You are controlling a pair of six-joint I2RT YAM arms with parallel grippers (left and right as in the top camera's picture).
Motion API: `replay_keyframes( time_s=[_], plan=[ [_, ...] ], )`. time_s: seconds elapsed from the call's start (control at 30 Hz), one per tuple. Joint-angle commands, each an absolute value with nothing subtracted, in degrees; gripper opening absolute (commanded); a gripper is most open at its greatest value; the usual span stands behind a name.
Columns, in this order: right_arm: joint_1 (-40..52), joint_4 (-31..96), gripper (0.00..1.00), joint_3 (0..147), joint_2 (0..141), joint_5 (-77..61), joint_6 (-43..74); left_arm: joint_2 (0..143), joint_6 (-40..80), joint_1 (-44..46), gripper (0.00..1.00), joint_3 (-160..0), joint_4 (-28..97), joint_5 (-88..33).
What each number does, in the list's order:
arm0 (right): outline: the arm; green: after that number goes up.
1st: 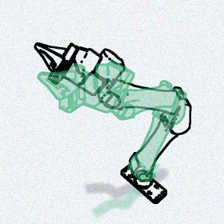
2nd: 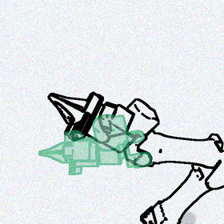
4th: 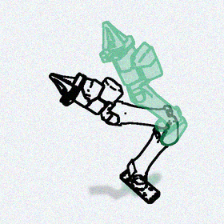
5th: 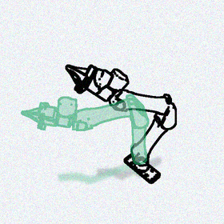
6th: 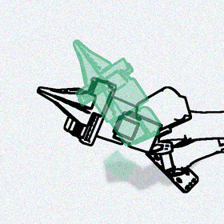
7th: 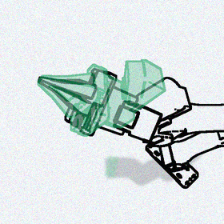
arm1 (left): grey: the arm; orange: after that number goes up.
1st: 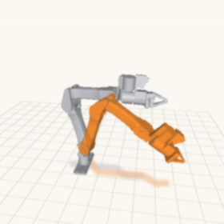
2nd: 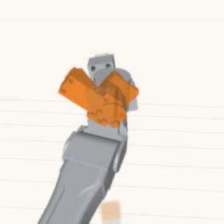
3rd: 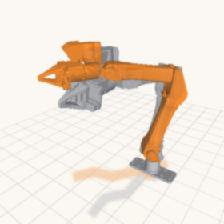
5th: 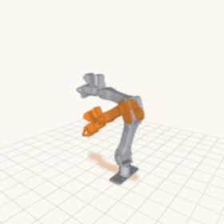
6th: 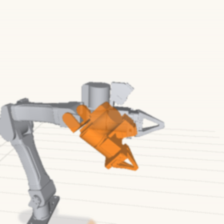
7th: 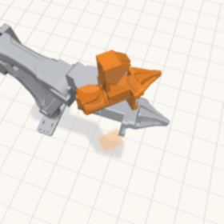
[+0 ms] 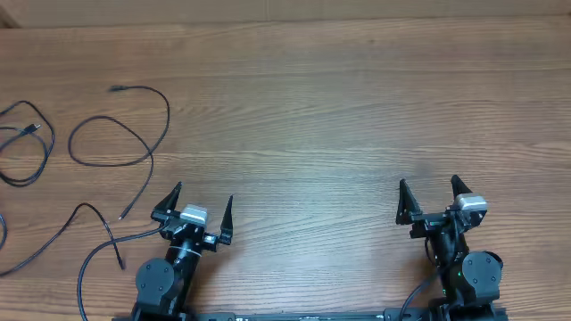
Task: Untangle cables
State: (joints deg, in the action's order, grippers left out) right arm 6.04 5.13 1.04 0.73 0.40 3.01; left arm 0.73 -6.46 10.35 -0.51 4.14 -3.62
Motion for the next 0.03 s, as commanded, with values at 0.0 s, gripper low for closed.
replay_keyframes(
  time_s=[0.0],
  plan=[
    [5.82,4.84,1.00,0.47,0.16,0.75,3.14,0.25,-7.53,9.72,1.00,-0.27,4.29,-3.20]
  ],
)
